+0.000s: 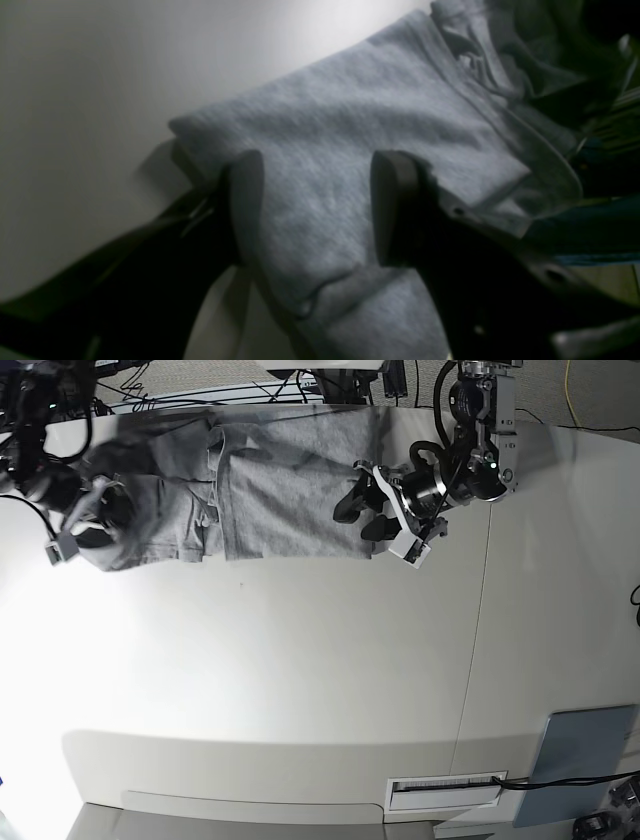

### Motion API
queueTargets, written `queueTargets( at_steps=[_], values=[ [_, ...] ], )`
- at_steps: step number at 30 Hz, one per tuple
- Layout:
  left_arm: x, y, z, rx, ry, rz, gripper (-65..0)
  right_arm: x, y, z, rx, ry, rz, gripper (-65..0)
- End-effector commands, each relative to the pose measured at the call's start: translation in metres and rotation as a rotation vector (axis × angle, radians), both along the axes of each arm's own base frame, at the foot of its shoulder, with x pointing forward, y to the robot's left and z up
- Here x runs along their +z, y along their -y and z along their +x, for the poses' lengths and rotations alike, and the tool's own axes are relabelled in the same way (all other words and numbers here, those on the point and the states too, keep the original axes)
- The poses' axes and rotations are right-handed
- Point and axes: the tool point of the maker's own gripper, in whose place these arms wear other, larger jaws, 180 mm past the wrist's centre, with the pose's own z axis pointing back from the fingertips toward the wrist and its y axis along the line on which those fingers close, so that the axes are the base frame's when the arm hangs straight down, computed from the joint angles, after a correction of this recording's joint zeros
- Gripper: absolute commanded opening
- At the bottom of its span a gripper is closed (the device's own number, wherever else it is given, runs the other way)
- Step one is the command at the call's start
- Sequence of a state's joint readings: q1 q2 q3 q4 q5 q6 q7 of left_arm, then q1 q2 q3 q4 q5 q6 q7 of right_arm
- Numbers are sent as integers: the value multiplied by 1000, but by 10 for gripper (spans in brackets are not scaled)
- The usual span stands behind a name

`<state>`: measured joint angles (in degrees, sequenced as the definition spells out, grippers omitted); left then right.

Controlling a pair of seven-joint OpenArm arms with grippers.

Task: Fold the T-shirt properly
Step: 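Lift the shirt end with the right gripper and fold it over toward the left gripper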

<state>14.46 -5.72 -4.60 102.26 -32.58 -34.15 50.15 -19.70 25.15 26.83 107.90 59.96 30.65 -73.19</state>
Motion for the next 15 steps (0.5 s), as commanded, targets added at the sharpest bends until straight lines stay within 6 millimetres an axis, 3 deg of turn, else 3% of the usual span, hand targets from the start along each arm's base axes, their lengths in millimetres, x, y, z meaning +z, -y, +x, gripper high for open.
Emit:
queueTargets(
  at_steps=[1, 7, 12, 15],
  values=[
    [11, 2, 5, 8, 37, -30, -318, 19, -18, 9, 38, 81, 20, -650],
    [-9, -3, -16, 4, -18, 28, -318, 40, -118, 11, 148, 211, 85, -650],
    [-29, -13, -35, 49, -61, 87, -317, 35, -195, -1, 237, 200, 203, -650],
    [-37, -18, -45, 59, -73, 121, -317, 36, -231, -5, 269, 205, 245, -650]
  ],
)
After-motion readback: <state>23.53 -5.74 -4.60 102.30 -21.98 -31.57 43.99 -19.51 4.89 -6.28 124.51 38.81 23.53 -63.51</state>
